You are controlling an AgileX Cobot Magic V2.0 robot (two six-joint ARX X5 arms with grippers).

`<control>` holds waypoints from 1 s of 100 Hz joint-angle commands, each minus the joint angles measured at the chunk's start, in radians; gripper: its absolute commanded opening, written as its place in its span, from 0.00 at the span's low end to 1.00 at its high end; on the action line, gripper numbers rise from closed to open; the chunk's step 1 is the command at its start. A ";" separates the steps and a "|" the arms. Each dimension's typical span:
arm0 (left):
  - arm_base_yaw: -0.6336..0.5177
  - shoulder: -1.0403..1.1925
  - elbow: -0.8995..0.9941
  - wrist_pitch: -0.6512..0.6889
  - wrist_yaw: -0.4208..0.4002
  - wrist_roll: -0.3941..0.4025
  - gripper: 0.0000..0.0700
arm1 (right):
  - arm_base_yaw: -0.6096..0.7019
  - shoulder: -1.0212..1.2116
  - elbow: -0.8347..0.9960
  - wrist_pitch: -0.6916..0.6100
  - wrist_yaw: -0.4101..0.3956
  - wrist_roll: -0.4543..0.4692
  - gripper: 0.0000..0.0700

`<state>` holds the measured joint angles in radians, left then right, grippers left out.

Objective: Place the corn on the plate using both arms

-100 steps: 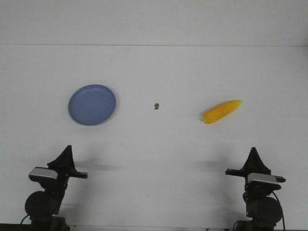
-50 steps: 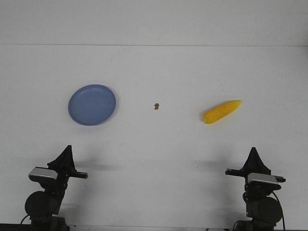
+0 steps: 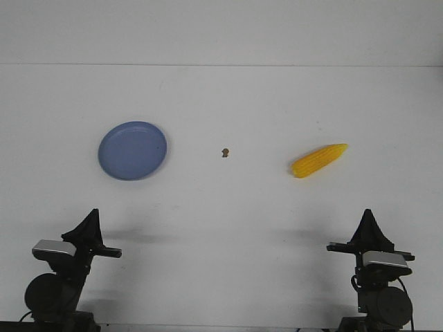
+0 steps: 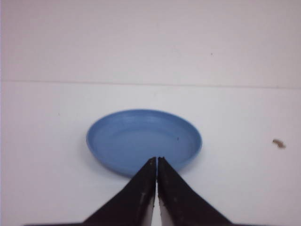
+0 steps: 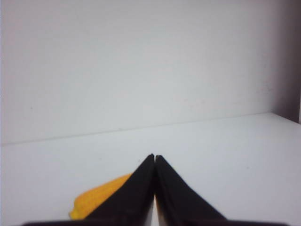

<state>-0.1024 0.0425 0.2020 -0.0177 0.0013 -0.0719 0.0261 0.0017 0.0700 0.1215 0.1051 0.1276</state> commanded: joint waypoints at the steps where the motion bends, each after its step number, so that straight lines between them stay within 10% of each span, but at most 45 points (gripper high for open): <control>1: 0.000 0.032 0.072 -0.013 -0.003 -0.041 0.02 | 0.002 0.002 0.068 -0.034 0.000 0.018 0.00; 55: 0.000 0.618 0.742 -0.549 -0.006 -0.042 0.02 | 0.001 0.481 0.755 -0.834 0.001 -0.047 0.00; 100: 0.000 0.804 0.801 -0.631 -0.005 -0.042 0.02 | 0.001 0.694 0.860 -0.884 0.000 0.006 0.00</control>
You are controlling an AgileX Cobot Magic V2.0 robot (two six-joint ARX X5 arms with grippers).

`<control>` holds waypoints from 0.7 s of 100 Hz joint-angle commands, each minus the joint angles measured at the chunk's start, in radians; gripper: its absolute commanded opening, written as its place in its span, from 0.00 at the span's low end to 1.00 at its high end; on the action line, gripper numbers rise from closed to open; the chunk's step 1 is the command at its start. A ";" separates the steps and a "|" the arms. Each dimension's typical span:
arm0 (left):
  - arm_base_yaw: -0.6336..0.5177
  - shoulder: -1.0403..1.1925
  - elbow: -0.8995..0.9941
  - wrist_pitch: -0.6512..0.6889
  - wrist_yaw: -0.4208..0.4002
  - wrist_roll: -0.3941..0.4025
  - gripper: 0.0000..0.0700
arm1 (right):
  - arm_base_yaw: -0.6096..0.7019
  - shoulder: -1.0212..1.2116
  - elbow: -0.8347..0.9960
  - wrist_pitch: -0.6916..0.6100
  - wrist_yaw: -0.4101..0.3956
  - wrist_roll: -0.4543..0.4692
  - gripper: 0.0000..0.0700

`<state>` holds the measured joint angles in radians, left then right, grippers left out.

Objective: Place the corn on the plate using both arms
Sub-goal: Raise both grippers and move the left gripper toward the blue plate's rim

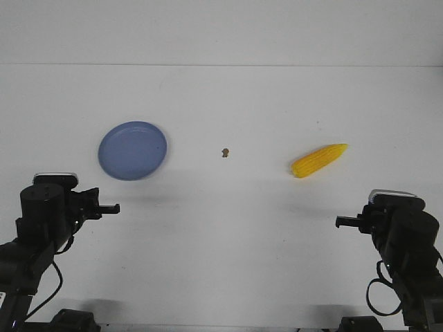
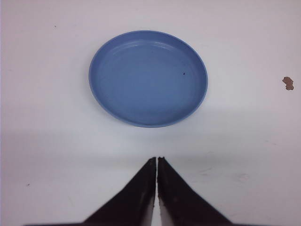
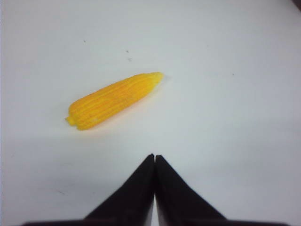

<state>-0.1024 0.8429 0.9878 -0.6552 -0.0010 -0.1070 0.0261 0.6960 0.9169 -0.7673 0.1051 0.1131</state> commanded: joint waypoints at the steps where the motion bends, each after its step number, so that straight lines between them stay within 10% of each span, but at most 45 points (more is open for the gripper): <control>1: 0.000 0.003 0.015 0.006 -0.003 -0.007 0.02 | 0.001 0.000 0.013 0.005 0.000 0.021 0.00; 31: 0.000 -0.005 0.015 0.006 -0.003 -0.007 0.04 | 0.001 -0.015 0.013 -0.005 -0.001 0.015 0.11; 46: 0.000 -0.005 0.015 0.006 -0.003 -0.011 0.48 | 0.001 -0.015 0.013 -0.021 -0.001 0.013 0.64; 70: 0.000 -0.005 0.016 0.005 -0.003 -0.011 0.62 | 0.001 -0.016 0.013 -0.021 0.000 0.014 0.68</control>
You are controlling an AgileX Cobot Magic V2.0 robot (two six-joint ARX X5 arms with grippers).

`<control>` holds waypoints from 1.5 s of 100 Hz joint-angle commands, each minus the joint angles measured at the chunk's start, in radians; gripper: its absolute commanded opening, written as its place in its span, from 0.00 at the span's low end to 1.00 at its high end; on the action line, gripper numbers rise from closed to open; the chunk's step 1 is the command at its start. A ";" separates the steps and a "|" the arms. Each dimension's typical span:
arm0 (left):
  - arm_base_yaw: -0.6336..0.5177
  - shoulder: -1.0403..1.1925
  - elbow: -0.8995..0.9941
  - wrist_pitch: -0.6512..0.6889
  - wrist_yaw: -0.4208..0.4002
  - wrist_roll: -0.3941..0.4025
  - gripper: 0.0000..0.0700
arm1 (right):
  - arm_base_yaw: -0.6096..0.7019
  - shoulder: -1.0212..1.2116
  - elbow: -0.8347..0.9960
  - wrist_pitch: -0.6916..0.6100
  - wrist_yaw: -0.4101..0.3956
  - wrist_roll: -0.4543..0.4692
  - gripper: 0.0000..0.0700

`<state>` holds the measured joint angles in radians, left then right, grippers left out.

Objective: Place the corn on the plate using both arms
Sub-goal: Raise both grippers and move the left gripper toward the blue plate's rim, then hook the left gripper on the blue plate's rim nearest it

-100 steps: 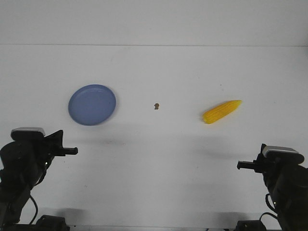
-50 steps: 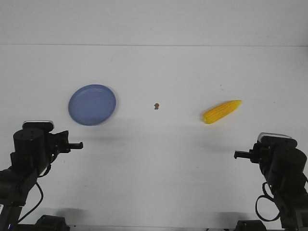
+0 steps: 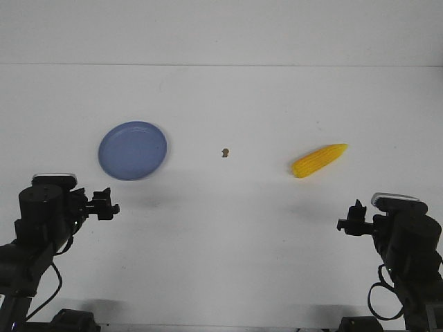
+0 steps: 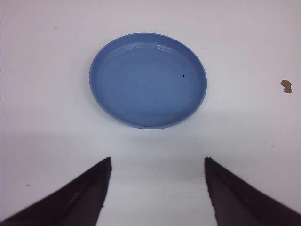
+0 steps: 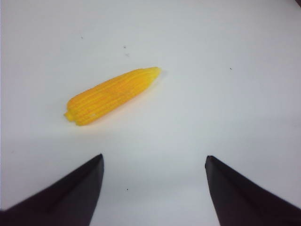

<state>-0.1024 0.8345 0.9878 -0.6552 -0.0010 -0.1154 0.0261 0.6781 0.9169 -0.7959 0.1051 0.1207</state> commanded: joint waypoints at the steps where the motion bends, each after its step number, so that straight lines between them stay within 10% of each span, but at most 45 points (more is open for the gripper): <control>1: 0.000 0.004 0.015 0.006 -0.003 -0.003 0.62 | 0.001 0.003 0.013 0.007 0.000 0.006 0.68; 23: 0.027 0.054 0.016 0.090 -0.004 -0.024 0.78 | 0.001 0.003 0.013 0.008 0.000 0.007 0.67; 93: 0.233 0.893 0.351 0.233 0.027 -0.051 0.78 | 0.001 0.003 0.013 0.010 0.000 0.007 0.67; 150: 0.233 1.066 0.408 0.238 0.039 -0.051 0.70 | 0.001 0.003 0.013 0.010 0.000 0.007 0.67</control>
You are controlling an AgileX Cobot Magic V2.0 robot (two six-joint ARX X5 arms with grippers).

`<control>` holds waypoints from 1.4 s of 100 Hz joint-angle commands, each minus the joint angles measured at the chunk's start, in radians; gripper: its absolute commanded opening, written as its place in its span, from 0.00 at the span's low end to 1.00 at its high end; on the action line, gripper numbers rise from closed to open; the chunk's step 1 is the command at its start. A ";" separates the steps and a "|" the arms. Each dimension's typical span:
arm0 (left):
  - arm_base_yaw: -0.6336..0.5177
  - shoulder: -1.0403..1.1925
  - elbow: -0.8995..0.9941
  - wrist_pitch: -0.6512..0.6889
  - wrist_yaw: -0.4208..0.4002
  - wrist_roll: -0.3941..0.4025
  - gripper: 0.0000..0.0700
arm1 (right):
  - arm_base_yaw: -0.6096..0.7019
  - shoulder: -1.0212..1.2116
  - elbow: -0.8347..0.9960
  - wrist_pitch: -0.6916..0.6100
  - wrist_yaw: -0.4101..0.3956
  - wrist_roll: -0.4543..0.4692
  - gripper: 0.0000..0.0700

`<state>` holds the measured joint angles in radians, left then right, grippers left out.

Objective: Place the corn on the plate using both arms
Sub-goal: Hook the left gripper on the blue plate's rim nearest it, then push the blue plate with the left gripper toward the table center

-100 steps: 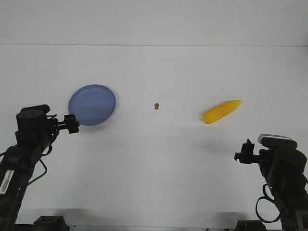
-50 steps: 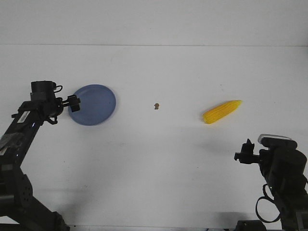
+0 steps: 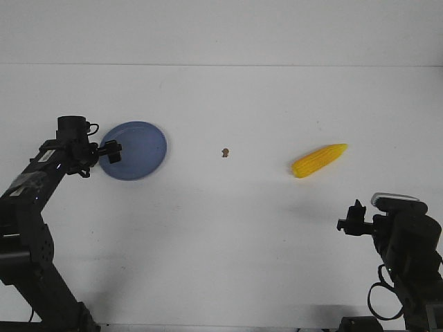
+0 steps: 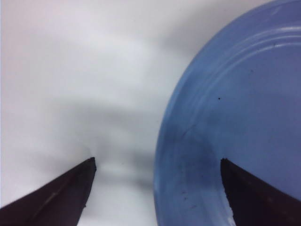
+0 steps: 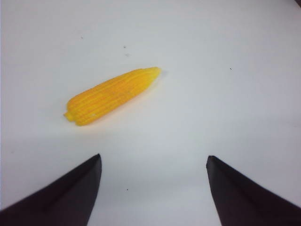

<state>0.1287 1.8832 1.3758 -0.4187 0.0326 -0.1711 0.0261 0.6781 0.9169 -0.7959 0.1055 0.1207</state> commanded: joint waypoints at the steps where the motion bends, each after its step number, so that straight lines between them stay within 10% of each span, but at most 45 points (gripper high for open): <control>1: 0.002 0.018 0.020 0.001 0.005 0.005 0.67 | 0.001 0.003 0.013 0.010 0.000 0.007 0.67; 10: 0.002 0.019 0.020 -0.004 0.021 0.005 0.42 | 0.001 0.003 0.013 0.010 0.000 0.007 0.67; 23: 0.002 0.032 0.020 -0.006 0.051 0.004 0.34 | 0.001 0.003 0.013 0.010 0.000 0.007 0.67; 32: 0.002 0.039 0.020 -0.003 0.068 0.005 0.00 | 0.001 0.003 0.013 0.010 0.000 0.007 0.67; 79: 0.063 -0.121 0.020 -0.052 0.462 0.000 0.01 | 0.001 0.003 0.013 0.010 0.000 0.009 0.67; 140: -0.281 -0.351 -0.229 -0.151 0.525 0.072 0.01 | 0.001 0.003 0.013 0.010 0.000 0.011 0.67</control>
<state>-0.1181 1.5227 1.1732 -0.5873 0.5419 -0.1139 0.0261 0.6781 0.9169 -0.7956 0.1055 0.1207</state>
